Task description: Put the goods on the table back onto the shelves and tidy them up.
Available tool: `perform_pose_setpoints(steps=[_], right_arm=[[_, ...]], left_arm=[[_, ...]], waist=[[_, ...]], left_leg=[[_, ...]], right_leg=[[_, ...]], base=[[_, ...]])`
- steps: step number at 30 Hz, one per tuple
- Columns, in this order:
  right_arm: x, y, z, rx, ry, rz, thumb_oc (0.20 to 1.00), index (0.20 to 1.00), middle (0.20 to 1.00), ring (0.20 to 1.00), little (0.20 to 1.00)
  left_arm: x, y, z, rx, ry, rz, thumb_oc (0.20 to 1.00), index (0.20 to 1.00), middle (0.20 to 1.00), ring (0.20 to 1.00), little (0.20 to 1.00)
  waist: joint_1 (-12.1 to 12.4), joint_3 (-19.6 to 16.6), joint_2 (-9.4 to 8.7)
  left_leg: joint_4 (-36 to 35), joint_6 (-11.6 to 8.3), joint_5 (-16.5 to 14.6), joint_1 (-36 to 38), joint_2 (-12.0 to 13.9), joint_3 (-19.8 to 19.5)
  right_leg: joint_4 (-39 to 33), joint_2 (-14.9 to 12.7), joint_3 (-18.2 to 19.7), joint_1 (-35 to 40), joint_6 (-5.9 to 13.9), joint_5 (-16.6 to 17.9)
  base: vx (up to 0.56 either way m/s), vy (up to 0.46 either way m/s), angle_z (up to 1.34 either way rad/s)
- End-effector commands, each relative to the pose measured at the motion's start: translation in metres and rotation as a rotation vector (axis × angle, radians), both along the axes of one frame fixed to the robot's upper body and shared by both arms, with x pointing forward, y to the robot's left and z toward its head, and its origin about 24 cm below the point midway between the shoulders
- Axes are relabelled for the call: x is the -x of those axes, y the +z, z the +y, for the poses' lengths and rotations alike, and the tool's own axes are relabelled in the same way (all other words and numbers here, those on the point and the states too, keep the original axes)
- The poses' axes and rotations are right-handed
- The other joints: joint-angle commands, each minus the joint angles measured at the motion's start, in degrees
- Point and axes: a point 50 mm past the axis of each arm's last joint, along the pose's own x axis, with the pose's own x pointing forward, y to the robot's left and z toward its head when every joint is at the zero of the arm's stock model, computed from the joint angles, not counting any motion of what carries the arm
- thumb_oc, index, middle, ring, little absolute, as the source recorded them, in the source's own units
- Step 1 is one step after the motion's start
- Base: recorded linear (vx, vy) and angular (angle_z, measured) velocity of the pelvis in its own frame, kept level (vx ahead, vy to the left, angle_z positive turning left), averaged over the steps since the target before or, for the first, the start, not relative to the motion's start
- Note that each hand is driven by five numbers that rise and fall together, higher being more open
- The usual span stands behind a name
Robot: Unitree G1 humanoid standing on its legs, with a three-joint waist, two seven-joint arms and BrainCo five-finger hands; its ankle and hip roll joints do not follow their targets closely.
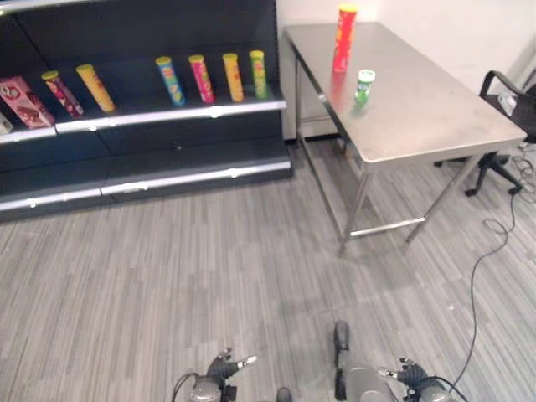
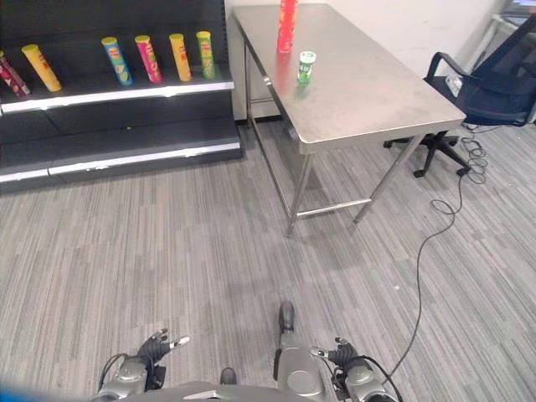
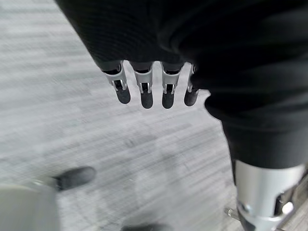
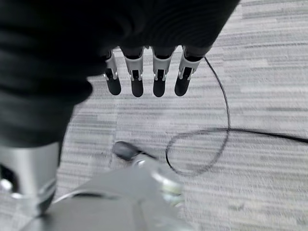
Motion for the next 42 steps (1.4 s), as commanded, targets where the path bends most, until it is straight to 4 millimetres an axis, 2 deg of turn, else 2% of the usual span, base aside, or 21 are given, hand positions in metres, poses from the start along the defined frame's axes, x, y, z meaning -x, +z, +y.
perform_pose_setpoints(steps=[1,3,5,8,10,11,12,13,16,19,21,22,24,25,26,27,30,31,35,38,42], right_arm=[[0.002,0.002,-0.014,0.05,0.011,0.011,1.0,1.0,1.0,1.0,1.0],[0.004,0.002,-0.016,0.054,0.017,0.017,1.0,1.0,1.0,1.0,1.0],[-0.002,0.004,-0.016,0.056,0.027,-0.003,1.0,1.0,1.0,1.0,1.0],[-0.011,0.008,-0.012,0.042,0.037,-0.048,1.0,1.0,1.0,1.0,1.0],[-0.014,0.009,-0.011,0.04,0.047,-0.062,1.0,1.0,1.0,1.0,1.0],[-0.017,0.01,-0.01,0.041,0.052,-0.072,1.0,1.0,1.0,1.0,1.0],[-0.019,0.011,-0.01,0.043,0.055,-0.079,1.0,1.0,1.0,1.0,1.0],[-0.023,0.013,-0.01,0.042,0.056,-0.094,1.0,1.0,1.0,1.0,1.0],[-0.022,0.012,-0.009,0.04,0.054,-0.089,1.0,1.0,1.0,1.0,1.0],[-0.018,0.01,-0.01,0.042,0.047,-0.075,1.0,1.0,1.0,1.0,1.0],[-0.012,0.008,-0.011,0.045,0.037,-0.05,1.0,1.0,1.0,1.0,1.0],[-0.007,0.006,-0.012,0.048,0.036,-0.029,1.0,1.0,1.0,1.0,1.0],[-0.001,0.004,-0.015,0.059,0.03,-0.006,1.0,1.0,1.0,1.0,1.0],[0.001,0.004,-0.016,0.063,0.029,0.002,1.0,1.0,1.0,1.0,1.0],[0.005,0.002,-0.018,0.072,0.027,0.018,1.0,1.0,1.0,1.0,1.0],[0.006,0.002,-0.018,0.072,0.027,0.018,1.0,1.0,1.0,1.0,1.0],[0.006,0.003,-0.022,0.088,0.027,0.019,1.0,1.0,1.0,1.0,1.0],[0.006,0.004,-0.023,0.091,0.024,0.017,1.0,1.0,1.0,1.0,1.0],[-0.003,0.008,-0.027,0.098,0.017,-0.016,1.0,1.0,1.0,1.0,1.0],[-0.012,0.012,-0.028,0.098,0.032,-0.043,1.0,1.0,1.0,1.0,1.0],[-0.016,0.012,-0.025,0.089,0.044,-0.05,1.0,1.0,1.0,1.0,1.0]], left_arm=[[-0.019,0.009,-0.002,0.014,-0.011,-0.08,1.0,1.0,1.0,1.0,1.0],[-0.02,0.009,-0.005,0.025,-0.01,-0.085,1.0,1.0,1.0,1.0,1.0],[-0.023,0.009,-0.008,0.037,-0.001,-0.093,1.0,1.0,1.0,1.0,1.0],[-0.026,0.011,-0.01,0.042,-0.005,-0.102,1.0,1.0,1.0,1.0,1.0],[-0.03,0.013,-0.01,0.05,0.007,-0.119,1.0,1.0,1.0,1.0,1.0],[-0.031,0.014,-0.01,0.052,0.012,-0.124,1.0,1.0,1.0,1.0,1.0],[-0.031,0.014,-0.009,0.054,0.02,-0.126,1.0,1.0,1.0,1.0,1.0],[-0.029,0.013,-0.007,0.052,0.034,-0.12,1.0,1.0,1.0,1.0,1.0],[-0.027,0.012,-0.004,0.044,0.043,-0.108,1.0,1.0,1.0,1.0,1.0],[-0.024,0.011,-0.003,0.038,0.041,-0.092,1.0,1.0,1.0,1.0,1.0],[-0.023,0.01,-0.003,0.038,0.039,-0.086,1.0,1.0,1.0,1.0,1.0],[-0.021,0.009,-0.003,0.036,0.039,-0.076,1.0,1.0,1.0,1.0,1.0],[-0.021,0.008,-0.003,0.034,0.039,-0.077,1.0,1.0,1.0,1.0,1.0],[-0.022,0.009,-0.004,0.034,0.037,-0.079,1.0,1.0,1.0,1.0,1.0],[-0.022,0.009,-0.003,0.034,0.04,-0.085,1.0,1.0,1.0,1.0,1.0],[-0.022,0.009,-0.003,0.034,0.04,-0.085,1.0,1.0,1.0,1.0,1.0],[-0.022,0.01,-0.001,0.029,0.047,-0.09,1.0,1.0,1.0,1.0,1.0],[-0.021,0.009,-0.001,0.029,0.049,-0.089,1.0,1.0,1.0,1.0,1.0],[-0.016,0.008,0.004,0.024,0.067,-0.08,1.0,1.0,1.0,1.0,1.0],[-0.01,0.005,0.006,0.015,0.063,-0.055,1.0,1.0,1.0,1.0,1.0],[-0.012,0.006,0.005,0.012,0.045,-0.064,1.0,1.0,1.0,1.0,1.0]], waist=[[-1.55,-2.07,0.93],[-1.76,-3.25,1.0],[-2.03,-3.95,1.61],[-2.64,-5.47,2.21],[-2.5,-5.51,2.13],[-2.39,-5.3,1.93],[-2.27,-5.06,1.75],[-1.78,-4.61,1.7],[-1.58,-4.21,1.49],[-1.53,-3.74,1.08],[-1.16,-3.24,0.7],[-0.76,-2.97,0.14],[-0.51,-2.76,0.19],[-0.28,-2.59,0.27],[0.37,-2.37,0.7],[0.34,-2.24,0.66],[1.52,-1.75,1.82],[1.64,-1.58,1.98],[2.23,-1.64,2.47],[2.77,-2.01,3.06],[2.56,-2.81,3.62]], left_leg=[[0.59,-4.21,-7.58,7.48,0.06,-6.33],[1.24,-5.12,-8.04,8.37,1.48,-6.42],[3.89,-6.85,-5.76,7.98,3.52,-6.71],[10.14,-10.51,0.75,6.89,6.03,-6.06],[18.0,-13.56,6.01,3.49,6.18,-5.14],[21.78,-14.28,7.34,1.86,6.38,-4.08],[24.99,-14.79,8.5,0.7,6.85,-2.71],[29.68,-15.06,11.47,-0.83,7.79,-0.21],[34.22,-14.48,13.25,-2.46,9.06,2.51],[36.2,-13.3,12.88,-4.15,10.72,5.38],[34.6,-11.68,10.43,-6.23,12.44,8.04],[28.84,-10.5,5.8,-8.18,13.51,10.28],[21.86,-10.62,4.6,-10.6,13.88,10.07],[17.95,-10.79,4.92,-11.5,13.88,9.18],[11.34,-11.35,7.04,-13.38,13.83,6.12],[11.07,-11.36,7.16,-13.08,13.76,6.12],[3.75,-13.54,13.27,-15.51,15.03,0.01],[2.08,-14.12,14.15,-15.85,15.56,-0.61],[0.85,-15.51,15.75,-17.33,17.74,-2.81],[0.67,-16.52,16.02,-18.13,18.74,-5.19],[0.82,-16.35,15.49,-17.41,18.47,-2.52]], right_leg=[[0.13,2.89,-0.21,0.08,0.82,7.11],[0.13,3.25,-0.97,1.63,-0.15,7.83],[0.32,4.37,-1.34,3.21,-1.02,7.81],[0.6,5.78,-3.3,6.24,-2.84,5.97],[0.14,6.49,-3.92,9.09,-4.14,4.16],[0.13,6.63,-4.09,10.5,-4.75,2.91],[0.13,6.83,-4.33,11.67,-5.39,1.88],[0.13,7.56,-4.16,13.73,-6.36,0.19],[0.13,7.82,-3.31,15.43,-7.35,-1.25],[0.13,7.66,-2.65,16.66,-7.87,-2.24],[0.13,7.14,-2.53,18.13,-7.75,-3.21],[0.13,5.89,-2.67,19.28,-6.86,-4.07],[0.13,5.07,-2.99,20.02,-6.1,-5.08],[0.13,4.87,-2.88,20.64,-5.84,-5.62],[0.13,5.01,-1.97,21.66,-5.68,-6.39],[0.13,4.96,-2.01,21.85,-5.67,-6.46],[0.13,5.57,0.08,23.62,-5.47,-7.86],[0.13,5.52,0.64,24.13,-5.4,-8.24],[0.13,4.98,3.67,25.3,-4.87,-9.19],[0.13,3.05,5.59,26.42,-3.52,-10.01],[0.13,0.43,5.85,26.51,-1.71,-9.65]], base=[[0.43,-0.157,0.39],[0.43,-0.19,0.79],[0.36,-0.198,0.9],[0.34,-0.191,0.24],[0.29,-0.165,0.14],[0.25,-0.145,0.1],[0.31,-0.178,0.0],[0.23,-0.129,-0.1],[0.18,-0.099,-0.22],[0.15,-0.06,-0.16],[0.15,0.008,-0.04],[0.17,0.072,0.04],[0.12,0.106,0.06],[0.14,0.137,0.14],[0.11,0.101,0.24],[0.14,0.111,0.2],[0.13,0.105,-0.21],[0.09,0.087,-0.16],[0.17,0.198,-0.52],[0.18,0.314,-0.43],[0.16,0.369,-0.15]])
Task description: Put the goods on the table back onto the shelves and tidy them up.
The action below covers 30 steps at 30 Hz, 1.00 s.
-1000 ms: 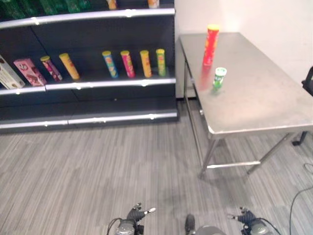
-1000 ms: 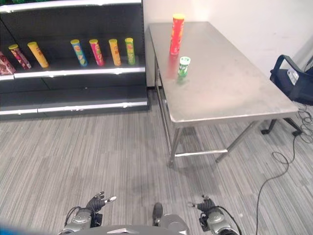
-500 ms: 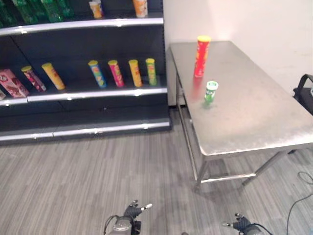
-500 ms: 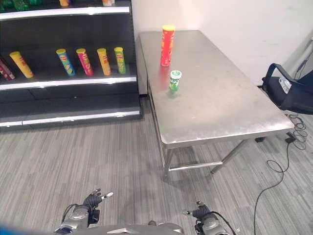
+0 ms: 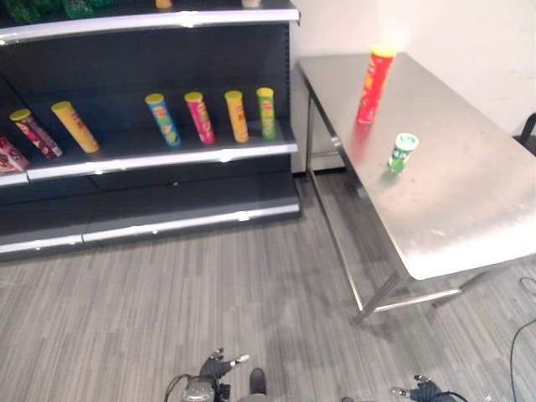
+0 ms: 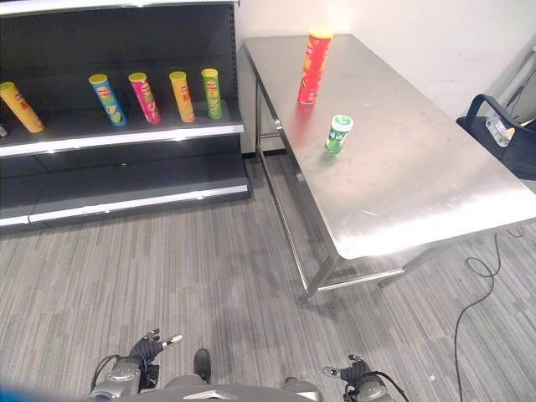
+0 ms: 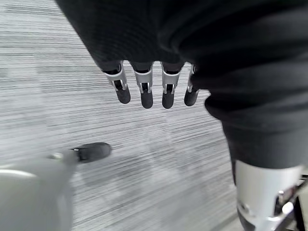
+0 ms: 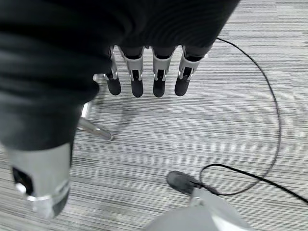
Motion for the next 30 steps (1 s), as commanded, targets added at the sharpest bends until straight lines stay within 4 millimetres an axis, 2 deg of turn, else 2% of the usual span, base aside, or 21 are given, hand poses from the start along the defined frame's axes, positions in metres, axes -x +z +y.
perform_pose_setpoints(steps=[1,3,4,6,7,8,10,11,12,13,14,16,17,19,20,22,24,27,28,30], right_arm=[[-0.025,0.011,-0.012,0.041,0.049,-0.062,1.0,1.0,1.0,1.0,1.0],[-0.025,0.011,-0.011,0.036,0.042,-0.057,1.0,1.0,1.0,1.0,1.0],[-0.024,0.01,-0.01,0.029,0.03,-0.053,1.0,1.0,1.0,1.0,1.0],[-0.024,0.01,-0.009,0.012,0.004,-0.061,1.0,1.0,1.0,1.0,1.0],[-0.023,0.009,-0.008,0.011,0.001,-0.06,1.0,1.0,1.0,1.0,1.0],[-0.023,0.009,-0.008,0.011,0.001,-0.06,1.0,1.0,1.0,1.0,1.0],[-0.019,0.008,-0.008,0.008,-0.01,-0.057,1.0,1.0,1.0,1.0,1.0],[-0.019,0.008,-0.008,0.008,-0.01,-0.057,1.0,1.0,1.0,1.0,1.0],[-0.013,0.007,-0.009,0.001,-0.025,-0.044,1.0,1.0,1.0,1.0,1.0],[-0.009,0.005,-0.01,0.005,-0.023,-0.028,1.0,1.0,1.0,1.0,1.0],[-0.007,0.005,-0.011,0.01,-0.022,-0.018,1.0,1.0,1.0,1.0,1.0],[-0.004,0.004,-0.013,0.019,-0.025,-0.002,1.0,1.0,1.0,1.0,1.0],[-0.001,0.003,-0.014,0.025,-0.021,0.015,1.0,1.0,1.0,1.0,1.0],[0.0,0.002,-0.014,0.023,-0.022,0.019,1.0,1.0,1.0,1.0,1.0],[0.001,0.002,-0.014,0.025,-0.027,0.02,1.0,1.0,1.0,1.0,1.0],[0.005,0.002,-0.016,0.033,-0.045,0.02,1.0,1.0,1.0,1.0,1.0],[0.009,0.002,-0.018,0.034,-0.056,0.024,1.0,1.0,1.0,1.0,1.0],[0.009,0.002,-0.021,0.036,-0.073,0.019,1.0,1.0,1.0,1.0,1.0],[0.012,0.002,-0.022,0.035,-0.087,0.022,1.0,1.0,1.0,1.0,1.0],[0.013,0.002,-0.023,0.032,-0.09,0.025,1.0,1.0,1.0,1.0,1.0]], left_arm=[[-0.011,0.002,-0.012,0.026,-0.023,-0.051,1.0,1.0,1.0,1.0,1.0],[-0.016,0.005,-0.011,0.021,-0.036,-0.065,1.0,1.0,1.0,1.0,1.0],[-0.017,0.006,-0.008,0.009,-0.036,-0.065,1.0,1.0,1.0,1.0,1.0],[-0.013,0.005,-0.002,-0.004,-0.022,-0.052,1.0,1.0,1.0,1.0,1.0],[-0.011,0.005,0.002,0.0,0.002,-0.051,1.0,1.0,1.0,1.0,1.0],[-0.011,0.005,0.002,0.0,0.002,-0.051,1.0,1.0,1.0,1.0,1.0],[-0.007,0.005,0.008,-0.008,0.015,-0.039,1.0,1.0,1.0,1.0,1.0],[-0.007,0.005,0.008,-0.008,0.015,-0.039,1.0,1.0,1.0,1.0,1.0],[-0.001,0.003,0.01,-0.014,0.005,-0.009,1.0,1.0,1.0,1.0,1.0],[-0.002,0.003,0.01,-0.016,-0.006,-0.009,1.0,1.0,1.0,1.0,1.0],[-0.003,0.003,0.009,-0.019,-0.016,-0.008,1.0,1.0,1.0,1.0,1.0],[-0.008,0.004,0.007,-0.021,-0.031,-0.02,1.0,1.0,1.0,1.0,1.0],[-0.013,0.005,0.002,-0.014,-0.055,-0.031,1.0,1.0,1.0,1.0,1.0],[-0.017,0.007,0.0,-0.008,-0.06,-0.044,1.0,1.0,1.0,1.0,1.0],[-0.02,0.008,-0.003,-0.002,-0.064,-0.055,1.0,1.0,1.0,1.0,1.0],[-0.023,0.008,-0.012,0.026,-0.087,-0.072,1.0,1.0,1.0,1.0,1.0],[-0.023,0.007,-0.021,0.043,-0.121,-0.075,1.0,1.0,1.0,1.0,1.0],[-0.027,0.008,-0.026,0.054,-0.143,-0.085,1.0,1.0,1.0,1.0,1.0],[-0.031,0.011,-0.031,0.065,-0.162,-0.107,1.0,1.0,1.0,1.0,1.0],[-0.035,0.014,-0.034,0.081,-0.158,-0.132,1.0,1.0,1.0,1.0,1.0]], waist=[[0.83,-0.91,3.09],[0.71,-1.57,2.45],[0.76,-1.92,1.82],[0.98,-2.13,1.3],[1.06,-1.78,1.42],[1.13,-1.8,1.37],[0.57,-0.68,1.61],[0.64,-0.67,1.57],[-0.69,0.02,2.1],[-1.22,0.18,2.34],[-1.51,0.52,2.24],[-2.36,1.06,1.73],[-3.62,1.22,1.31],[-4.24,1.45,1.07],[-4.19,1.53,0.99],[-3.93,0.81,0.57],[-4.5,-0.57,0.56],[-4.96,-0.94,1.04],[-5.41,-1.77,1.16],[-5.78,-1.9,1.44]], left_leg=[[0.76,-7.14,2.58,-5.28,9.71,-4.93],[2.01,-6.27,0.84,-5.17,7.89,-2.53],[2.97,-4.88,-0.94,-4.99,6.35,-1.81],[4.1,-2.25,-3.1,-4.35,3.77,-0.43],[4.49,0.2,-4.33,-3.5,0.96,0.3],[4.5,0.23,-4.35,-3.51,0.9,0.4],[4.03,1.99,-5.64,-1.64,-0.82,0.48],[4.03,2.0,-5.66,-1.61,-0.85,0.56],[2.77,2.83,-6.42,0.69,-1.59,-0.08],[2.37,3.15,-6.79,1.12,-1.98,-0.34],[2.07,3.41,-7.26,1.71,-2.69,-0.62],[0.97,3.92,-8.16,3.64,-4.42,-0.75],[0.33,4.43,-9.81,6.13,-6.01,-0.65],[0.33,4.55,-10.62,7.43,-6.62,-0.71],[0.33,4.47,-11.21,8.13,-6.84,-0.62],[0.33,4.29,-12.21,8.97,-7.45,0.23],[0.33,4.28,-14.02,10.55,-7.64,1.1],[0.89,3.58,-14.89,11.88,-6.81,1.21],[4.28,2.54,-17.01,12.26,-5.76,2.13],[14.81,-0.53,-15.02,10.4,-3.96,3.9]], right_leg=[[0.54,-0.1,0.06,0.02,2.37,-3.42],[0.54,-3.54,-0.44,-0.46,4.21,-1.54],[1.08,-5.49,-0.54,-0.78,4.91,0.19],[6.94,-8.55,0.04,-3.58,5.4,3.12],[14.11,-10.57,0.44,-7.07,4.16,7.13],[14.23,-10.64,0.57,-7.2,4.2,7.07],[20.89,-10.56,1.61,-10.61,2.38,9.79],[21.05,-10.59,1.74,-10.72,2.4,9.71],[23.17,-5.97,4.94,-14.22,1.35,7.76],[20.82,-3.0,5.04,-15.84,1.07,4.95],[18.06,-1.22,4.45,-16.28,1.09,3.58],[11.35,1.98,2.84,-18.64,1.55,4.24],[4.72,4.55,0.35,-20.95,2.5,6.57],[2.69,5.61,-1.5,-22.05,3.0,7.88],[1.38,5.7,-4.97,-22.16,3.53,8.38],[0.54,4.57,-12.25,-20.66,2.9,7.88],[0.54,4.79,-13.01,-19.91,1.84,8.56],[1.13,5.04,-13.35,-19.05,1.39,8.75],[1.78,5.06,-14.51,-17.61,0.52,7.65],[2.06,5.69,-14.7,-14.52,-0.82,6.17]], base=[[0.15,0.405,-0.09],[0.16,0.433,-0.13],[0.15,0.419,-0.04],[0.18,0.51,-0.03],[0.16,0.471,-0.11],[0.15,0.463,-0.2],[0.08,0.26,-0.15],[0.16,0.307,-0.1],[0.2,0.278,-0.15],[0.26,0.322,-0.18],[0.18,0.156,-0.13],[0.25,0.136,-0.06],[0.27,0.119,0.03],[0.24,0.079,0.24],[0.24,0.047,0.45],[0.22,0.015,0.31],[0.23,0.008,-0.51],[0.28,-0.003,-0.21],[0.31,-0.058,-0.08],[0.34,-0.079,0.11]])
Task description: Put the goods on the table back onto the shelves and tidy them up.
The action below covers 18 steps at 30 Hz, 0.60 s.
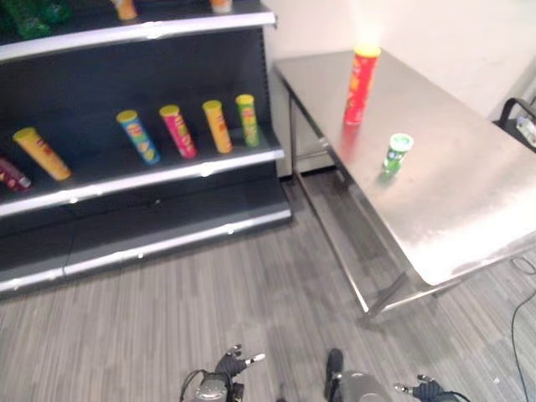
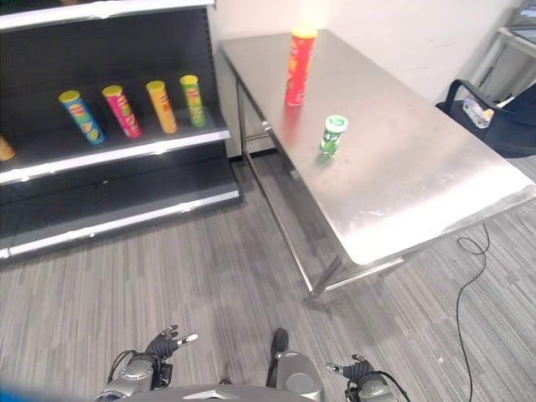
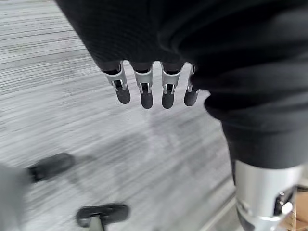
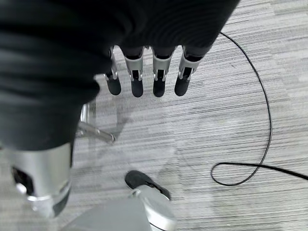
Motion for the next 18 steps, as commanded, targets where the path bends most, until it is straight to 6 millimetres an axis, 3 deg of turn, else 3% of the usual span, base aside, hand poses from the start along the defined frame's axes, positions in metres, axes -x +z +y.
perform_pose_setpoints(steps=[1,2,3,4,5,7,8,9,10,11,12,13,14,15,16,17,18], right_arm=[[-0.013,0.007,-0.012,0.04,0.021,-0.037,1.0,1.0,1.0,1.0,1.0],[-0.013,0.007,-0.012,0.039,0.021,-0.037,1.0,1.0,1.0,1.0,1.0],[-0.017,0.007,-0.008,0.034,0.049,-0.043,1.0,1.0,1.0,1.0,1.0],[-0.018,0.007,-0.006,0.03,0.061,-0.043,1.0,1.0,1.0,1.0,1.0],[-0.019,0.007,-0.005,0.029,0.068,-0.045,1.0,1.0,1.0,1.0,1.0],[-0.021,0.007,-0.002,0.017,0.067,-0.055,1.0,1.0,1.0,1.0,1.0],[-0.022,0.007,0.0,0.012,0.064,-0.062,1.0,1.0,1.0,1.0,1.0],[-0.022,0.006,0.001,0.008,0.066,-0.064,1.0,1.0,1.0,1.0,1.0],[-0.022,0.006,0.001,0.008,0.066,-0.064,1.0,1.0,1.0,1.0,1.0],[-0.019,0.005,0.001,0.013,0.066,-0.05,1.0,1.0,1.0,1.0,1.0],[-0.019,0.005,0.001,0.013,0.066,-0.05,1.0,1.0,1.0,1.0,1.0],[-0.015,0.004,-0.001,0.025,0.064,-0.032,1.0,1.0,1.0,1.0,1.0],[-0.015,0.004,-0.001,0.025,0.064,-0.032,1.0,1.0,1.0,1.0,1.0],[-0.009,0.004,-0.005,0.039,0.06,-0.014,1.0,1.0,1.0,1.0,1.0],[-0.008,0.004,-0.005,0.039,0.06,-0.014,1.0,1.0,1.0,1.0,1.0],[-0.003,0.004,-0.011,0.051,0.024,0.001,1.0,1.0,1.0,1.0,1.0],[-0.003,0.004,-0.011,0.051,0.024,0.001,1.0,1.0,1.0,1.0,1.0]], left_arm=[[-0.033,0.017,0.001,0.009,-0.02,-0.126,1.0,1.0,1.0,1.0,1.0],[-0.033,0.017,0.001,0.008,-0.02,-0.126,1.0,1.0,1.0,1.0,1.0],[-0.033,0.017,0.004,0.011,0.005,-0.13,1.0,1.0,1.0,1.0,1.0],[-0.031,0.017,0.006,0.008,0.017,-0.127,1.0,1.0,1.0,1.0,1.0],[-0.029,0.016,0.008,-0.002,0.025,-0.116,1.0,1.0,1.0,1.0,1.0],[-0.02,0.011,0.012,-0.011,0.053,-0.083,1.0,1.0,1.0,1.0,1.0],[-0.016,0.009,0.013,-0.01,0.073,-0.072,1.0,1.0,1.0,1.0,1.0],[-0.008,0.006,0.017,-0.011,0.108,-0.047,1.0,1.0,1.0,1.0,1.0],[-0.008,0.006,0.017,-0.01,0.108,-0.047,1.0,1.0,1.0,1.0,1.0],[0.0,0.002,0.018,-0.013,0.136,-0.019,1.0,1.0,1.0,1.0,1.0],[0.0,0.002,0.018,-0.014,0.136,-0.019,1.0,1.0,1.0,1.0,1.0],[0.004,0.0,0.019,-0.012,0.163,-0.009,1.0,1.0,1.0,1.0,1.0],[0.004,0.0,0.018,-0.012,0.163,-0.009,1.0,1.0,1.0,1.0,1.0],[0.004,-0.001,0.017,-0.005,0.174,-0.01,1.0,1.0,1.0,1.0,1.0],[0.005,-0.001,0.017,-0.005,0.174,-0.01,1.0,1.0,1.0,1.0,1.0],[0.005,-0.002,0.014,-0.004,0.175,-0.007,1.0,1.0,1.0,1.0,1.0],[0.005,-0.002,0.014,-0.004,0.175,-0.007,1.0,1.0,1.0,1.0,1.0]], waist=[[-0.39,1.09,-2.09],[-0.53,0.91,-2.25],[0.43,2.06,-2.59],[0.83,2.23,-3.17],[1.29,2.67,-3.6],[1.6,3.1,-3.92],[1.96,3.34,-3.83],[2.72,3.46,-3.8],[2.92,3.63,-3.77],[3.78,3.94,-3.64],[3.8,3.85,-3.73],[4.55,4.02,-2.33],[4.52,3.94,-2.33],[4.93,3.89,-0.8],[4.93,4.03,-0.82],[4.75,3.95,0.15],[4.81,4.08,0.12]], left_leg=[[20.46,-7.69,1.46,-2.34,1.17,0.84],[20.45,-7.63,1.64,-2.63,0.99,0.71],[31.54,-10.1,6.28,-6.36,2.24,1.11],[35.63,-10.69,8.88,-7.98,1.85,0.58],[40.34,-10.76,10.03,-9.75,1.76,0.45],[41.23,-9.28,10.33,-12.29,3.6,1.25],[39.55,-8.52,9.83,-13.28,4.7,1.92],[31.87,-7.21,7.6,-14.03,7.33,3.2],[31.81,-7.21,7.47,-13.69,7.38,3.4],[20.31,-6.83,7.02,-14.34,10.58,2.55],[19.98,-6.8,7.25,-14.28,10.44,2.63],[9.12,-8.27,11.69,-14.04,12.8,-2.53],[8.91,-8.27,11.88,-14.07,12.77,-2.55],[2.48,-10.48,16.09,-15.25,14.64,-8.68],[2.17,-10.52,16.22,-14.9,14.65,-8.64],[-0.68,-12.17,17.74,-16.05,15.76,-14.02],[-0.79,-12.18,17.73,-15.79,15.76,-13.92]], right_leg=[[-9.54,1.12,1.32,6.54,2.54,1.66],[-9.51,0.91,1.22,6.3,2.56,1.7],[-10.29,1.72,1.79,9.62,0.83,0.33],[-10.58,1.63,2.16,10.71,0.25,-0.35],[-10.9,1.73,3.19,12.02,-0.38,-0.94],[-11.09,1.74,5.23,13.71,-0.55,-1.91],[-11.09,1.63,6.02,14.4,-0.47,-2.32],[-11.09,0.9,7.17,15.24,0.66,-3.21],[-11.09,0.93,7.36,15.45,0.7,-3.25],[-11.09,-0.3,9.05,16.36,2.09,-4.35],[-11.09,-0.41,9.07,16.25,2.1,-4.32],[-11.09,-0.73,11.39,17.26,3.02,-5.61],[-11.09,-0.73,11.35,17.16,3.01,-5.57],[-11.09,-1.07,13.82,18.09,3.57,-6.49],[-11.09,-1.07,13.81,18.3,3.55,-6.55],[-11.09,-2.16,16.77,19.23,4.31,-7.42],[-11.09,-2.2,16.82,19.4,4.3,-7.48]], base=[[0.16,-0.05,0.07],[0.2,-0.06,-0.14],[0.19,-0.043,-0.24],[0.27,-0.048,-0.31],[0.23,-0.007,-0.58],[0.23,0.042,-0.69],[0.31,0.146,-0.49],[0.24,0.132,-0.44],[0.33,0.259,-0.66],[0.16,0.165,-0.72],[0.33,0.367,-0.85],[0.17,0.204,-0.55],[0.34,0.405,-0.61],[0.17,0.197,-0.53],[0.36,0.468,-0.78],[0.2,0.266,-0.68],[0.28,0.41,-0.6]])
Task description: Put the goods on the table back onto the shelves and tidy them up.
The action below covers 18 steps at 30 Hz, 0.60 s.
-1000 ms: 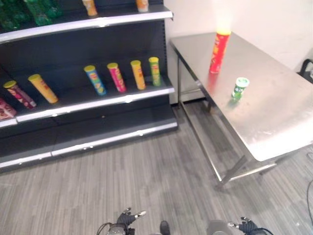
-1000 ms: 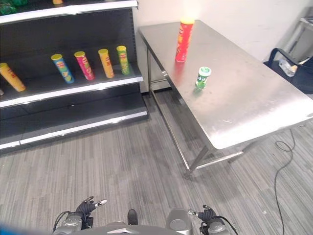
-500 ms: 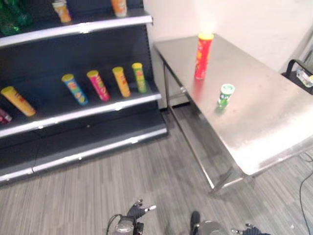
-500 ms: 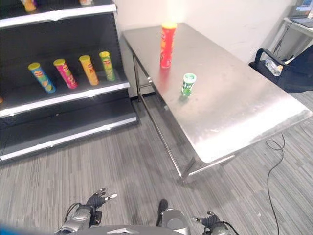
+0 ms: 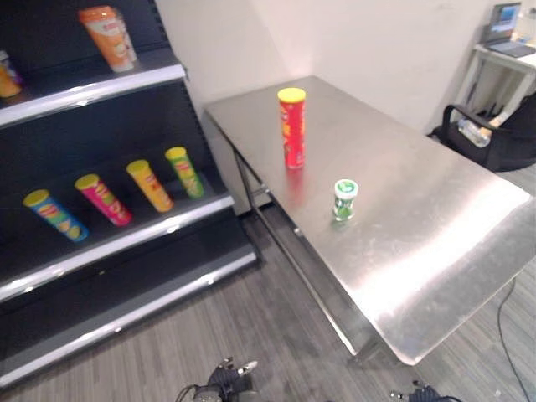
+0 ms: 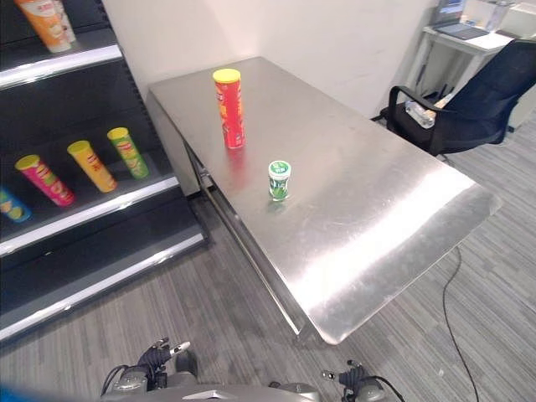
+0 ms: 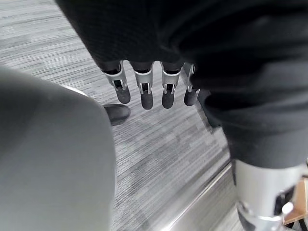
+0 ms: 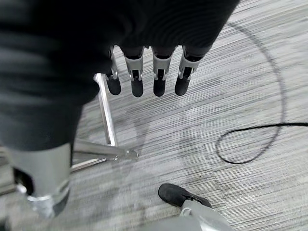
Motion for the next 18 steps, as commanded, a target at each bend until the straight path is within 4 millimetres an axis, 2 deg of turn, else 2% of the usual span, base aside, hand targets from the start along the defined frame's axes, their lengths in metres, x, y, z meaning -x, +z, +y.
perform_pose_setpoints(steps=[1,2,4,7,8,9,10,12,14,15,16,17,18], right_arm=[[-0.002,0.005,-0.015,0.042,-0.04,-0.013,1.0,1.0,1.0,1.0,1.0],[0.0,0.005,-0.017,0.046,-0.044,-0.007,1.0,1.0,1.0,1.0,1.0],[0.003,0.004,-0.017,0.043,-0.037,0.01,1.0,1.0,1.0,1.0,1.0],[0.006,0.003,-0.018,0.037,-0.061,0.02,1.0,1.0,1.0,1.0,1.0],[0.006,0.003,-0.018,0.028,-0.09,0.015,1.0,1.0,1.0,1.0,1.0],[0.006,0.003,-0.017,0.025,-0.099,0.011,1.0,1.0,1.0,1.0,1.0],[0.003,0.004,-0.018,0.018,-0.116,-0.004,1.0,1.0,1.0,1.0,1.0],[-0.003,0.007,-0.021,0.02,-0.127,-0.036,1.0,1.0,1.0,1.0,1.0],[-0.005,0.01,-0.029,0.041,-0.151,-0.053,1.0,1.0,1.0,1.0,1.0],[-0.004,0.011,-0.034,0.054,-0.174,-0.061,1.0,1.0,1.0,1.0,1.0],[-0.002,0.014,-0.041,0.065,-0.22,-0.076,1.0,1.0,1.0,1.0,1.0],[0.006,0.015,-0.049,0.084,-0.259,-0.069,1.0,1.0,1.0,1.0,1.0],[0.014,0.018,-0.06,0.107,-0.309,-0.064,1.0,1.0,1.0,1.0,1.0]], left_arm=[[-0.021,0.008,0.0,-0.013,0.003,-0.08,1.0,1.0,1.0,1.0,1.0],[-0.023,0.008,0.0,-0.011,0.0,-0.089,1.0,1.0,1.0,1.0,1.0],[-0.026,0.009,-0.002,-0.01,-0.023,-0.098,1.0,1.0,1.0,1.0,1.0],[-0.031,0.011,-0.005,-0.018,-0.065,-0.107,1.0,1.0,1.0,1.0,1.0],[-0.037,0.013,-0.002,-0.04,-0.101,-0.118,1.0,1.0,1.0,1.0,1.0],[-0.037,0.014,0.001,-0.053,-0.113,-0.121,1.0,1.0,1.0,1.0,1.0],[-0.038,0.015,0.004,-0.064,-0.119,-0.122,1.0,1.0,1.0,1.0,1.0],[-0.038,0.017,0.012,-0.084,-0.124,-0.122,1.0,1.0,1.0,1.0,1.0],[-0.039,0.019,0.02,-0.107,-0.119,-0.118,1.0,1.0,1.0,1.0,1.0],[-0.038,0.02,0.024,-0.117,-0.118,-0.116,1.0,1.0,1.0,1.0,1.0],[-0.037,0.02,0.028,-0.125,-0.113,-0.111,1.0,1.0,1.0,1.0,1.0],[-0.038,0.021,0.03,-0.132,-0.112,-0.117,1.0,1.0,1.0,1.0,1.0],[-0.039,0.023,0.034,-0.139,-0.111,-0.12,1.0,1.0,1.0,1.0,1.0]], waist=[[0.73,1.41,2.05],[0.53,1.24,2.55],[0.67,0.46,3.37],[-0.21,-0.26,3.42],[-0.74,-0.79,2.48],[-0.83,-1.02,1.98],[-0.93,-1.13,1.58],[-0.86,-0.76,1.19],[-1.1,-0.29,1.38],[-1.34,-0.38,1.4],[-2.08,-0.36,1.22],[-2.49,-0.15,1.15],[-2.8,-0.09,1.1]], left_leg=[[1.08,-0.96,5.64,0.89,0.86,-3.31],[1.44,-1.46,6.34,0.64,0.87,-3.15],[0.84,-1.28,4.47,1.8,-0.26,-4.67],[1.27,-0.82,2.57,2.8,-2.1,-3.59],[2.45,0.86,0.08,3.49,-4.74,-0.13],[2.5,1.91,-0.96,4.18,-5.93,1.57],[2.25,2.9,-1.58,4.93,-7.0,3.33],[1.92,5.1,-2.51,6.15,-9.32,6.2],[0.93,6.38,-3.38,7.75,-10.68,8.34],[0.63,6.75,-3.76,8.08,-11.27,8.57],[0.47,7.18,-4.2,8.54,-11.8,8.71],[0.47,7.6,-4.55,9.11,-12.22,8.68],[0.47,7.81,-4.9,9.28,-12.5,8.85]], right_leg=[[0.58,-7.21,-0.44,-0.64,6.84,-3.48],[0.58,-8.1,-0.05,-0.02,7.45,-3.69],[0.58,-9.72,1.47,-0.4,8.54,-3.36],[1.01,-12.72,1.76,-1.18,10.19,-1.95],[3.11,-16.34,2.91,-3.5,12.03,0.77],[4.4,-17.5,3.52,-5.17,12.22,2.5],[5.98,-18.48,4.01,-7.16,12.2,5.01],[10.16,-20.42,2.61,-10.77,11.61,9.57],[12.55,-21.47,-0.89,-12.6,10.74,10.95],[13.0,-20.95,-1.71,-12.54,10.55,10.32],[14.11,-18.76,-0.58,-13.27,9.83,9.45],[14.7,-16.94,0.92,-13.95,10.01,8.74],[13.85,-14.94,1.54,-13.89,9.7,6.7]], base=[[0.17,0.283,-0.76],[0.26,0.457,-0.7],[0.22,0.469,-0.51],[0.13,0.395,-0.48],[0.19,0.657,-0.35],[0.15,0.632,-0.38],[0.07,0.449,-0.38],[0.05,0.439,-1.13],[0.04,0.374,-0.91],[0.05,0.328,-0.23],[0.07,0.274,-0.09],[0.06,0.244,-0.16],[0.06,0.189,-0.18]])
